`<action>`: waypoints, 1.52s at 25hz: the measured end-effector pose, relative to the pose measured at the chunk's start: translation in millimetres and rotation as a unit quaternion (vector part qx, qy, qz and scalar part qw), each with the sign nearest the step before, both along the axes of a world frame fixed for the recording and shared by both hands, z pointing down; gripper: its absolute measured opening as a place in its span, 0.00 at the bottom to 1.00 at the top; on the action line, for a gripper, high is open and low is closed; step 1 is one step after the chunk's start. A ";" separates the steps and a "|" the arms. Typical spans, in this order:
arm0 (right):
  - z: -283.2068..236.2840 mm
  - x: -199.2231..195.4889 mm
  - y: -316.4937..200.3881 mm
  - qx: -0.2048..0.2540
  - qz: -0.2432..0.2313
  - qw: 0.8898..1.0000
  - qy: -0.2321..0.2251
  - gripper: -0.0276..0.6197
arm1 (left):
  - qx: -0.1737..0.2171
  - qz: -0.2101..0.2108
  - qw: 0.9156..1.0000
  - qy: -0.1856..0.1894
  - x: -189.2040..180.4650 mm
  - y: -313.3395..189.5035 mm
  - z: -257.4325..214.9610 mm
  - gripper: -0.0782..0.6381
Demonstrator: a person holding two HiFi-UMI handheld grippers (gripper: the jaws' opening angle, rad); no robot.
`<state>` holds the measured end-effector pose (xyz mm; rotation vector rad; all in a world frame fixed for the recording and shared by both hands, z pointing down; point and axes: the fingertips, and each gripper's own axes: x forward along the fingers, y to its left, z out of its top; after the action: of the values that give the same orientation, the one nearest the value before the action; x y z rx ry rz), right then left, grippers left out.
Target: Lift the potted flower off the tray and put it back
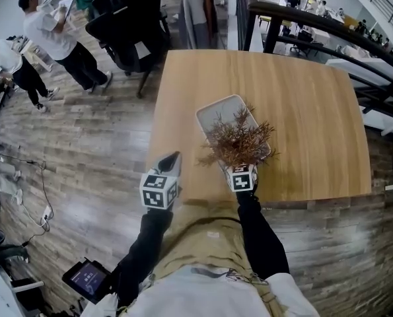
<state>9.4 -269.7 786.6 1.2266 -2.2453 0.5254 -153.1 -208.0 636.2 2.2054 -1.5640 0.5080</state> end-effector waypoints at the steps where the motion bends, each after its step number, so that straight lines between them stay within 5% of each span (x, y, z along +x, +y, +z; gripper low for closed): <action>1: 1.3 0.6 0.7 -0.005 0.001 1.000 -0.001 0.82 | -0.002 0.001 1.000 0.000 1.0 0.6 0.6 0.11; 13: -38.5 11.9 35.2 -0.008 0.011 1.000 -0.007 0.76 | -0.006 0.003 1.000 0.007 6.0 9.4 -29.4 0.11; 26: -248.4 74.5 62.3 0.115 0.092 0.989 0.009 0.05 | 0.057 0.055 0.995 0.059 64.1 -0.3 -150.3 0.11; 31: -327.0 58.3 50.6 0.194 0.080 0.978 -0.014 0.05 | 0.153 0.036 0.986 0.054 56.5 -2.6 -210.2 0.11; 38: -386.7 36.8 42.6 0.254 0.053 0.964 -0.050 0.05 | 0.183 0.043 0.981 0.047 54.9 -14.2 -236.2 0.11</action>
<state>46.2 -227.1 399.8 1.6028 -2.5000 0.0367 -98.1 -222.2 400.0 2.5343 -1.6215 0.1406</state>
